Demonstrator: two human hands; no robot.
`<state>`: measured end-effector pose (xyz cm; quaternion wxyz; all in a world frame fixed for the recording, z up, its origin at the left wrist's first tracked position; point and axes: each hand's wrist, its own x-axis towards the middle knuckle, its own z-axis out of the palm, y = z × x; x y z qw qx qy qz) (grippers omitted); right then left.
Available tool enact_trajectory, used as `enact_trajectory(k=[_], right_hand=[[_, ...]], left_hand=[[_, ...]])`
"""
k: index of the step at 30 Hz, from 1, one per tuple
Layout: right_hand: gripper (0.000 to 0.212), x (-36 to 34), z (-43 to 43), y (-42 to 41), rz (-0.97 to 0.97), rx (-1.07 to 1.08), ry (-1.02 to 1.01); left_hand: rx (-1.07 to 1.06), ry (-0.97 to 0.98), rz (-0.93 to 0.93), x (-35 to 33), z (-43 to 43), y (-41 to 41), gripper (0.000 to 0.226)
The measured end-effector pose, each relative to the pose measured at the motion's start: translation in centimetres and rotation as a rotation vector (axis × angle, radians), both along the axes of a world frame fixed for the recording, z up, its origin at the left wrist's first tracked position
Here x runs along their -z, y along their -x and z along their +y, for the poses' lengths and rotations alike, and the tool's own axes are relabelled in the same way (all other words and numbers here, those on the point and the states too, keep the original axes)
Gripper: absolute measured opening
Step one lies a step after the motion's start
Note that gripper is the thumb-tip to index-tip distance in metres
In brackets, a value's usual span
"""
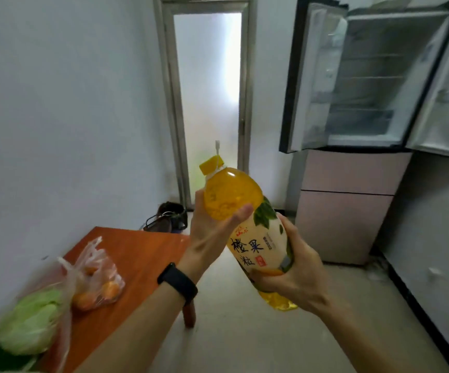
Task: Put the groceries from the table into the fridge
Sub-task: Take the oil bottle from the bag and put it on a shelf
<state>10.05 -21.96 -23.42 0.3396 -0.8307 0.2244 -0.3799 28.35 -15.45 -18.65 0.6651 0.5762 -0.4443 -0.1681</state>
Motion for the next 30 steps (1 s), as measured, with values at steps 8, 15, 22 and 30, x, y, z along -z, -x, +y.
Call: enact_trajectory(k=[8,15,22,30], right_hand=[[0.113,-3.4,-13.1,13.7,-0.002,0.215,0.092],[0.114,-4.7,-23.7,18.9,-0.017,0.355,0.135],[0.113,-6.5,-37.5,20.2,-0.046,0.393,0.160],[0.113,-10.0,-54.0,21.0,-0.010,0.472,0.190]], left_hand=[[0.205,0.114,-0.020,-3.6,-16.2,12.3,0.070],[0.347,0.173,-0.013,-5.6,-28.4,17.5,0.076],[0.435,0.218,0.024,-7.4,-42.9,18.8,0.093],[0.428,0.245,0.014,-10.4,-60.4,19.4,0.089]])
